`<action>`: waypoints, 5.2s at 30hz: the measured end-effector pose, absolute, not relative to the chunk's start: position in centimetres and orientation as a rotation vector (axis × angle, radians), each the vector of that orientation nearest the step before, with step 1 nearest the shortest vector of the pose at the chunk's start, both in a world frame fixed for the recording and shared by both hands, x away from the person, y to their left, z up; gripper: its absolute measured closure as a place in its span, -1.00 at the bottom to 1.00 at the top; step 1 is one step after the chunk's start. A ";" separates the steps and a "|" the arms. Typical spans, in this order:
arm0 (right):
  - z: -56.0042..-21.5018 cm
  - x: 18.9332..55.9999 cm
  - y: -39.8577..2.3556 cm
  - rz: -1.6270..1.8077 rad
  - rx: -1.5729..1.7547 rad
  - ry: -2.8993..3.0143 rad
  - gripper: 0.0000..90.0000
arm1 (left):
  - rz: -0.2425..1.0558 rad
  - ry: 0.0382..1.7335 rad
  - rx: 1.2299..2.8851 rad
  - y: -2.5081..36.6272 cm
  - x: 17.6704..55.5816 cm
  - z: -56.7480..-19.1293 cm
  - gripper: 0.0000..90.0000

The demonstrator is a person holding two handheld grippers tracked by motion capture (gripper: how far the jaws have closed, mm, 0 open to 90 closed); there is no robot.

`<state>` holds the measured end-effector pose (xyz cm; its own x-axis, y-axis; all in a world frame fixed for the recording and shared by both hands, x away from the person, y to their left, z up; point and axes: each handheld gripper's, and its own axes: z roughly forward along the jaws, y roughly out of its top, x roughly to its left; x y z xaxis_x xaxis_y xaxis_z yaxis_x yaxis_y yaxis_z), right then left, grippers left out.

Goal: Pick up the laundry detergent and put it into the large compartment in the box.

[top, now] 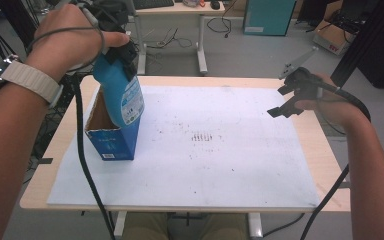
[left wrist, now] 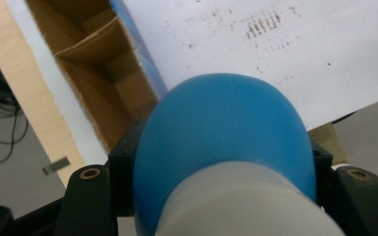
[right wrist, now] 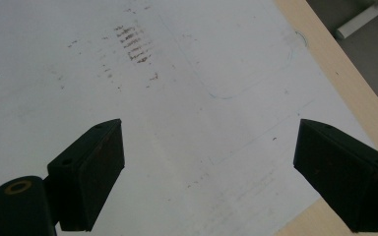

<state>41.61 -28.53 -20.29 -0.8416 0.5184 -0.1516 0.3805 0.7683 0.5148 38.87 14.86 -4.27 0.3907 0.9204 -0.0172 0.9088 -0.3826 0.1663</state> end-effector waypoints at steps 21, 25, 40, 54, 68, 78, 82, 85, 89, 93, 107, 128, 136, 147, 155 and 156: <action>-20.6 42.2 -28.4 0.687 0.696 2.690 -0.74 | 0.119 1.954 2.213 19.6 40.2 -2.9 -0.13; -20.8 42.2 -28.5 0.684 0.701 2.691 -0.74 | 0.136 1.981 2.192 20.2 40.4 -3.0 -0.13; -20.8 41.8 -29.3 0.677 0.722 2.685 -0.74 | 0.220 2.026 2.160 21.2 41.9 -4.5 -0.13; -21.0 41.5 -30.0 0.663 0.751 2.682 -0.74 | 0.259 2.038 2.139 21.8 43.1 -6.3 -0.13; -21.0 41.3 -30.0 0.658 0.754 2.680 -0.74 | 0.252 2.036 2.142 22.1 43.7 -8.1 -0.13; -21.1 41.1 -30.1 0.656 0.762 2.680 -0.74 | 0.257 2.040 2.150 22.1 44.4 -10.1 -0.13; -21.1 41.0 -30.1 0.652 0.760 2.682 -0.74 | 0.239 2.032 2.148 22.2 44.7 -11.2 -0.13; -21.2 40.9 -30.1 0.651 0.762 2.682 -0.74 | 0.241 2.030 2.152 22.1 45.0 -12.0 -0.13; -21.2 40.8 -30.3 0.648 0.769 2.680 -0.74 | 0.268 2.029 2.169 22.0 45.3 -13.3 -0.14; -21.3 40.6 -30.5 0.646 0.775 2.678 -0.74 | 0.268 2.025 2.171 22.1 45.5 -14.8 -0.13; -22.1 40.4 -30.8 0.638 0.801 2.685 -0.74 | 0.264 2.010 2.183 22.5 46.1 -19.7 -0.13; -22.8 40.3 -31.0 0.635 0.825 2.691 -0.74 | 0.303 2.003 2.195 22.2 46.3 -24.5 -0.14; -22.9 40.1 -31.2 0.633 0.829 2.691 -0.74 | 0.288 1.999 2.215 22.0 46.4 -25.7 -0.14; -23.1 40.2 -31.2 0.634 0.831 2.693 -0.74 | 0.279 1.994 2.219 22.1 46.5 -26.6 -0.14; -23.1 40.2 -31.0 0.634 0.828 2.696 -0.74 | 0.277 1.989 2.218 22.2 46.4 -26.7 -0.14; -23.0 40.2 -31.0 0.634 0.828 2.695 -0.74 | 0.277 1.988 2.217 22.2 46.4 -26.7 -0.14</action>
<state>40.22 -31.02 -23.02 -0.8066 0.5810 -0.1089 0.4716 0.7435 0.4741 46.43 22.19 -26.73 0.1039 0.9939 0.0363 0.9661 -0.1095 0.2338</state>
